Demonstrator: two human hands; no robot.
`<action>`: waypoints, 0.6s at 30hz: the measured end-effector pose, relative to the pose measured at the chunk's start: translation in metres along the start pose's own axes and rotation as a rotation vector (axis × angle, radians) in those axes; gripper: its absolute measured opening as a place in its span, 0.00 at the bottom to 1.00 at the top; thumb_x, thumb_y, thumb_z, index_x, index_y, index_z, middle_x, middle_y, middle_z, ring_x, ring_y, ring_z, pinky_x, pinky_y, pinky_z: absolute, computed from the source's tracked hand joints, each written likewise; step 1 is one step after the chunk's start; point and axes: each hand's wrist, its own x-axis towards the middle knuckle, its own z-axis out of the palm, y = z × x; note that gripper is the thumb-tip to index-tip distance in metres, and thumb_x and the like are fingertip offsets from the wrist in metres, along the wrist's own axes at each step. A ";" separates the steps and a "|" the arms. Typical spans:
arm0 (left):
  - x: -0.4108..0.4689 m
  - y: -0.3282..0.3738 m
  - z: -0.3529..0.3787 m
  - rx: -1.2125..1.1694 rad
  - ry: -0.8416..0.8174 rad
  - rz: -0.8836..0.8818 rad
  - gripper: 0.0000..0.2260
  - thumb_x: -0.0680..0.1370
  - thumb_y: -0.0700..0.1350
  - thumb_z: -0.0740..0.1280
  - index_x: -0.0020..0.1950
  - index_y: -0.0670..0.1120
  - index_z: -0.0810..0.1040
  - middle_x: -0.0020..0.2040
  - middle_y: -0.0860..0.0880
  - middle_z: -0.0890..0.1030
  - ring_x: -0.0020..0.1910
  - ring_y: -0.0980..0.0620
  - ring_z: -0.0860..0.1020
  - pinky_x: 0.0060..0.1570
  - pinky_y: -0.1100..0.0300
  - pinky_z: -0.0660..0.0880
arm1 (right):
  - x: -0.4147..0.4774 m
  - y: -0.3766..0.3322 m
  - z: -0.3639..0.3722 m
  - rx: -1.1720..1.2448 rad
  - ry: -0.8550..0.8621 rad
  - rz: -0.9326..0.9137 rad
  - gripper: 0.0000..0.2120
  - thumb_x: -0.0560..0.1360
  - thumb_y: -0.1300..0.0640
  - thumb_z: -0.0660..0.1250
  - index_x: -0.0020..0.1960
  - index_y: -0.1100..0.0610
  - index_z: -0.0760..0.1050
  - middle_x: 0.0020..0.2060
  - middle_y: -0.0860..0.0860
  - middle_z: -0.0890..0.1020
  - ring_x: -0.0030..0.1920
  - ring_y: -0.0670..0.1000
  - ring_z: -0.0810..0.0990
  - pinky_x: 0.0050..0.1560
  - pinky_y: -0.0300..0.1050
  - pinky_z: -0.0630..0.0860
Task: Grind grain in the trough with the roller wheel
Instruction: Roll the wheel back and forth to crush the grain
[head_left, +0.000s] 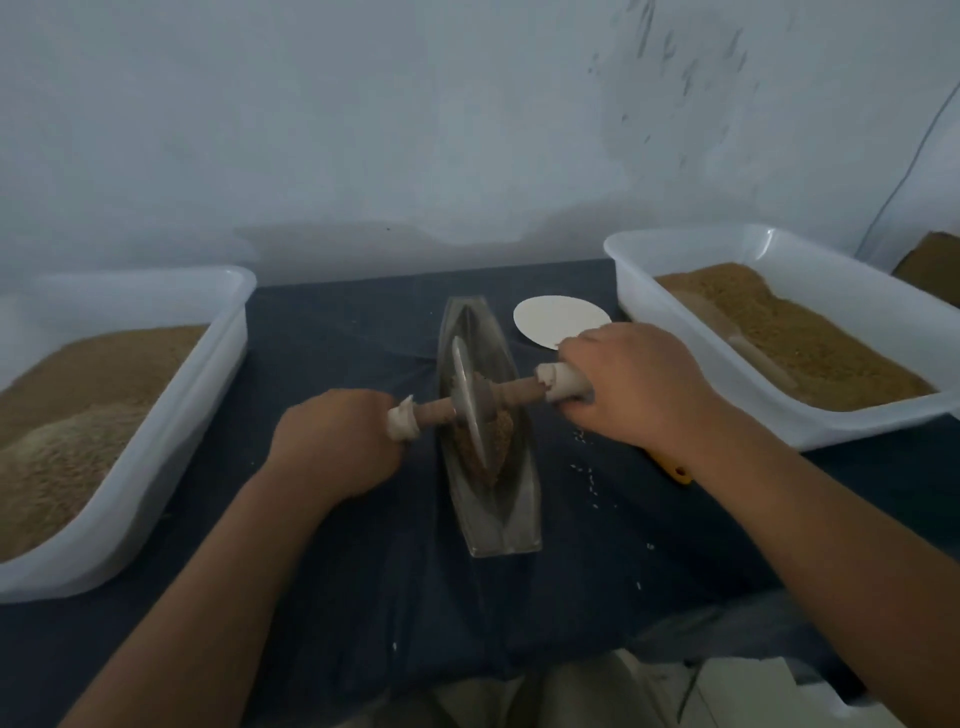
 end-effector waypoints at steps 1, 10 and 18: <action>0.002 -0.001 -0.004 0.020 -0.059 0.012 0.15 0.76 0.65 0.63 0.38 0.56 0.76 0.35 0.58 0.77 0.34 0.58 0.74 0.31 0.58 0.65 | 0.004 0.002 0.002 -0.015 -0.048 -0.008 0.12 0.70 0.39 0.69 0.41 0.47 0.75 0.39 0.44 0.76 0.41 0.50 0.77 0.33 0.48 0.75; 0.052 0.011 -0.020 0.091 -0.118 0.088 0.12 0.75 0.58 0.65 0.37 0.51 0.75 0.35 0.53 0.77 0.34 0.51 0.77 0.37 0.55 0.76 | 0.053 0.012 0.036 0.037 -0.187 0.047 0.07 0.74 0.45 0.67 0.40 0.46 0.75 0.31 0.46 0.74 0.30 0.44 0.68 0.29 0.41 0.59; 0.063 0.023 -0.045 0.135 -0.110 0.179 0.13 0.74 0.57 0.66 0.35 0.51 0.73 0.35 0.53 0.77 0.36 0.48 0.78 0.41 0.53 0.80 | 0.048 0.011 0.046 0.104 -0.291 0.182 0.12 0.74 0.42 0.62 0.37 0.48 0.74 0.33 0.46 0.78 0.36 0.48 0.77 0.32 0.44 0.68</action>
